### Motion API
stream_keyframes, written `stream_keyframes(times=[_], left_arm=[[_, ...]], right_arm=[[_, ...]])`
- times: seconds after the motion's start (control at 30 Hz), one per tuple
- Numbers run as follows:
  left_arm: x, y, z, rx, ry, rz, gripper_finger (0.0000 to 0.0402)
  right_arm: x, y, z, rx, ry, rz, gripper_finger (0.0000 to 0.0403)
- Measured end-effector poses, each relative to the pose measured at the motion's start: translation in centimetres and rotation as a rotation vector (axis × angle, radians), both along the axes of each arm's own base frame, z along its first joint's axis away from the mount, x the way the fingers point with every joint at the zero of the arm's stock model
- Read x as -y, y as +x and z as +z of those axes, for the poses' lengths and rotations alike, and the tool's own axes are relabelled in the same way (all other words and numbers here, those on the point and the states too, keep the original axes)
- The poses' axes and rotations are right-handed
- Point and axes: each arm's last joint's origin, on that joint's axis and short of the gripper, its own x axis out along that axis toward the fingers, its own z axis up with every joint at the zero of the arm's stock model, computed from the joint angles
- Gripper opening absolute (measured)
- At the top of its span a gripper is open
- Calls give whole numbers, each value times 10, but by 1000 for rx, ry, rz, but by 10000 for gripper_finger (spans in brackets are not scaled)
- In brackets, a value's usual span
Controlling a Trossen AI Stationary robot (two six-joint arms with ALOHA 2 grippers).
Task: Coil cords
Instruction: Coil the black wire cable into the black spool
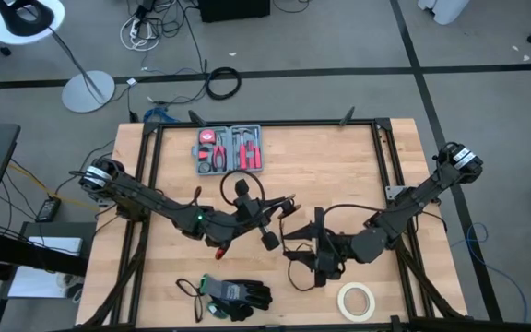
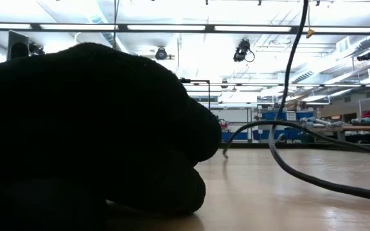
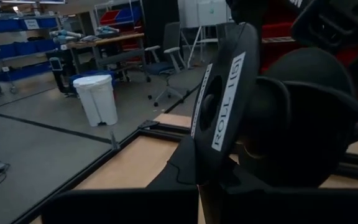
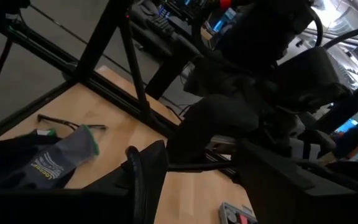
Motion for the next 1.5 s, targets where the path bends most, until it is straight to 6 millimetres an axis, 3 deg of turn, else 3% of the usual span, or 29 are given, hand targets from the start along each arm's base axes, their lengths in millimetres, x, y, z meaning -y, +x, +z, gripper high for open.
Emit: stream_keyframes(times=[0.67,1.17,1.37,1.5], left_arm=[[11,-3,9,82,-22,-89,0],[18,-5,10,82,-14,-109,0],[17,-6,9,67,7,-101,0],[17,-6,10,62,12,-97,0]], right_arm=[[27,12,-10,-73,-4,-192,185],[8,-17,-17,-61,-191,-567,182],[12,-22,-14,-17,-263,-796,178],[12,-22,-14,-8,-253,-810,179]])
